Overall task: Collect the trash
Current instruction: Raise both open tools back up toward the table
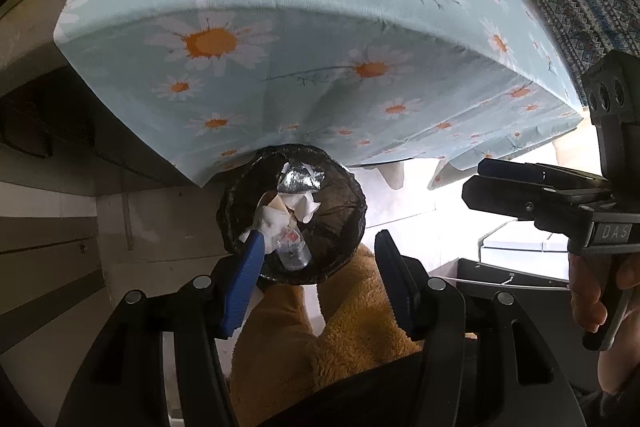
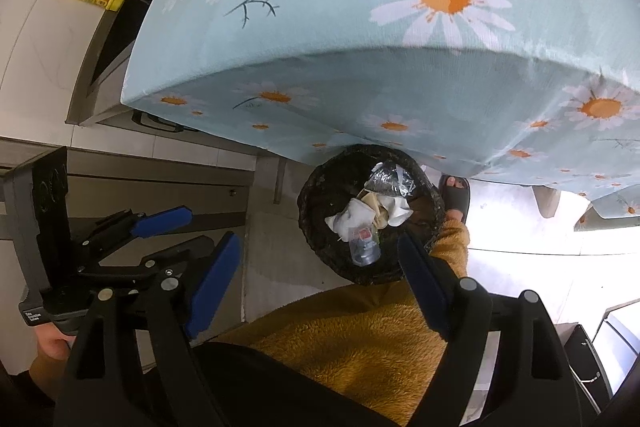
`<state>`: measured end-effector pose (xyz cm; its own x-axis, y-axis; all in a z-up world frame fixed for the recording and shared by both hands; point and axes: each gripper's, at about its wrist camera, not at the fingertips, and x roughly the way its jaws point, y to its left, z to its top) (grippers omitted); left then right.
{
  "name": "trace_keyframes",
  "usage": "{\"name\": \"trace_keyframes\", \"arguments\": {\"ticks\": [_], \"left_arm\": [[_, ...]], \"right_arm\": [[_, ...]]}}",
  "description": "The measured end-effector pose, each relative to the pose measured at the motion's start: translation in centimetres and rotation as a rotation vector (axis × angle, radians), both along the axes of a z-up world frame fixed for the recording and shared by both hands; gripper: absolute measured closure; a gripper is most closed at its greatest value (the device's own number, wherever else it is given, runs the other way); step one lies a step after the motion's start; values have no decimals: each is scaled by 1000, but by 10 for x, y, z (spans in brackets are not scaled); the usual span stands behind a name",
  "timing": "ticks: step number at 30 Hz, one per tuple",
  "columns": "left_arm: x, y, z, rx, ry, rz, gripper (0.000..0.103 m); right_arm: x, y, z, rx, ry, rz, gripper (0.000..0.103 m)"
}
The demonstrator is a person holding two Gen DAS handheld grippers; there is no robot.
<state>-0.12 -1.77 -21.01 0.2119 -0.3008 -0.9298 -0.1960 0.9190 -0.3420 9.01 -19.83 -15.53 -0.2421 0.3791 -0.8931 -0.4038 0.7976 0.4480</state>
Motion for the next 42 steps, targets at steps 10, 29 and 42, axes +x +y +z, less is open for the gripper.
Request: {"name": "trace_keyframes", "arguments": {"ticks": [10, 29, 42], "left_arm": [[4, 6, 24, -1, -56, -8, 48], [48, 20, 98, 60, -239, -30, 48], [99, 12, 130, 105, -301, -33, 41]], "right_arm": [[2, 3, 23, 12, -53, -6, 23], [37, -7, 84, 61, -218, -69, 23], [89, -12, 112, 85, -301, -69, 23]]}}
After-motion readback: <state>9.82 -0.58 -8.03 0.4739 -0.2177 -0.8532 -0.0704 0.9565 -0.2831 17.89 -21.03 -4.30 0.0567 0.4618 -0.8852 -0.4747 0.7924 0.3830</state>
